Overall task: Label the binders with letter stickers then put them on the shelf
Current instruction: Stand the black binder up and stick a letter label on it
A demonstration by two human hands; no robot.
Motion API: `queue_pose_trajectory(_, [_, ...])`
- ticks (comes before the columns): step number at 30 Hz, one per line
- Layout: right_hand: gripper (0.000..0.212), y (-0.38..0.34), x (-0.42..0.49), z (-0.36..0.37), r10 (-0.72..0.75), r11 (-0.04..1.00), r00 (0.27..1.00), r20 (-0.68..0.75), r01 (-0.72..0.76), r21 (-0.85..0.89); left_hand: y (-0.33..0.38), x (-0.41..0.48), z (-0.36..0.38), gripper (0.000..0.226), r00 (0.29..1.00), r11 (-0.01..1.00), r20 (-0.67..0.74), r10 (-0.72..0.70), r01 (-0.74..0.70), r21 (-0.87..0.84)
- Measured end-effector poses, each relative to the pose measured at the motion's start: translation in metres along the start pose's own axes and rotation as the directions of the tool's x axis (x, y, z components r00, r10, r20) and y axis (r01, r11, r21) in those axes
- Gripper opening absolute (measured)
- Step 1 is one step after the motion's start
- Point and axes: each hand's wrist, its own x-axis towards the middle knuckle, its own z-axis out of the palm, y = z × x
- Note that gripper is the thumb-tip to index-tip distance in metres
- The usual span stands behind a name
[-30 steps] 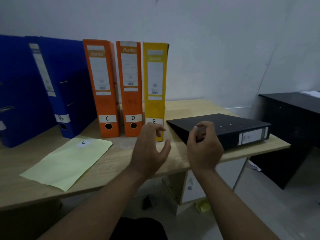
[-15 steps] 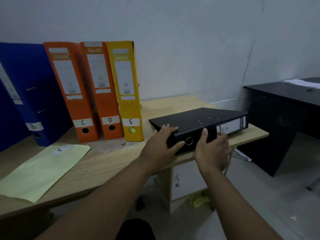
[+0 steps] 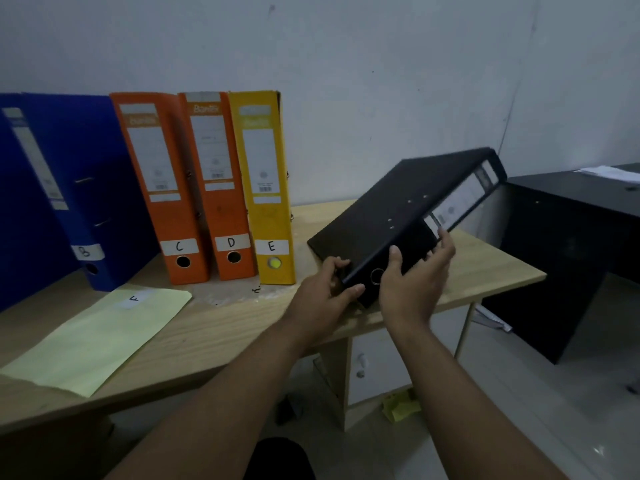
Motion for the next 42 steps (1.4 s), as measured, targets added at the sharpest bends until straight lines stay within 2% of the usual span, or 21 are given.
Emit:
queue_pose_trajectory(3, [0.085,-0.010,-0.007,0.004,-0.157,0.987,0.987,0.031,0.156,0.024,-0.006,0.001,-0.001,0.037,0.999,0.982,0.028,-0.045,0.049,-0.180])
queue_pose_trajectory(6, [0.097,-0.008,-0.010,0.007,-0.236,0.968,0.967,0.100,0.224,0.112,-0.007,0.002,-0.002,0.038,0.996,0.979,0.059,-0.063,0.073,-0.190])
queue_pose_trajectory(8, [0.099,-0.009,-0.015,0.011,-0.166,0.983,0.971,0.171,0.149,0.105,-0.010,0.003,-0.003,0.041,0.997,0.985,0.042,-0.072,0.077,-0.154])
queue_pose_trajectory(10, [0.083,-0.005,-0.016,0.013,-0.072,0.996,0.966,0.250,0.057,0.068,-0.012,0.005,-0.003,0.040,0.996,0.989,0.030,-0.088,0.091,-0.118])
queue_pose_trajectory(12, [0.058,0.002,-0.016,0.015,-0.076,0.997,0.942,0.327,0.067,0.038,-0.014,0.006,-0.002,0.037,0.995,0.993,0.005,-0.095,0.096,-0.070])
queue_pose_trajectory(15, [0.048,0.007,-0.010,0.019,-0.082,0.996,0.932,0.352,0.086,0.005,-0.014,0.007,0.000,0.037,0.993,0.992,-0.025,-0.113,0.112,-0.050])
queue_pose_trajectory(18, [0.049,0.010,-0.005,0.028,-0.093,0.995,0.922,0.376,0.101,-0.002,-0.015,0.007,0.000,0.040,0.990,0.992,-0.069,-0.127,0.126,-0.017])
queue_pose_trajectory(22, [0.061,0.013,-0.004,0.044,-0.086,0.992,0.905,0.417,0.115,-0.044,-0.010,0.005,-0.001,0.042,0.993,0.987,-0.081,-0.089,0.099,0.125])
queue_pose_trajectory(26, [0.066,0.015,-0.010,0.050,-0.078,0.985,0.902,0.425,0.135,-0.104,-0.004,0.003,-0.001,0.030,0.994,0.993,-0.093,-0.050,0.059,0.101])
queue_pose_trajectory(29, [0.060,0.027,-0.014,0.048,-0.053,0.975,0.876,0.480,0.150,-0.166,-0.001,-0.001,-0.002,0.027,0.994,0.996,-0.099,-0.043,0.051,0.077])
queue_pose_trajectory(31, [0.054,0.034,-0.014,0.046,-0.044,0.972,0.868,0.494,0.153,-0.181,0.002,-0.006,-0.004,0.038,0.995,0.996,-0.086,-0.047,0.053,0.071])
queue_pose_trajectory(34, [0.054,0.034,-0.014,0.046,-0.032,0.972,0.871,0.490,0.142,-0.190,0.001,-0.014,-0.007,0.070,0.998,0.997,-0.041,-0.047,0.049,0.054])
queue_pose_trajectory(36, [0.055,0.032,-0.016,0.046,-0.027,0.969,0.871,0.490,0.144,-0.202,0.000,-0.021,-0.010,0.080,0.999,0.999,-0.027,-0.023,0.024,0.047])
queue_pose_trajectory(39, [0.061,0.029,-0.022,0.041,-0.056,0.964,0.870,0.489,0.174,-0.199,0.000,-0.035,-0.015,0.073,0.999,0.999,-0.039,0.018,-0.017,0.036])
queue_pose_trajectory(42, [0.070,0.019,-0.033,0.035,-0.092,0.970,0.898,0.431,0.179,-0.166,0.001,-0.057,-0.029,0.058,0.993,1.000,-0.116,-0.015,0.017,0.018])
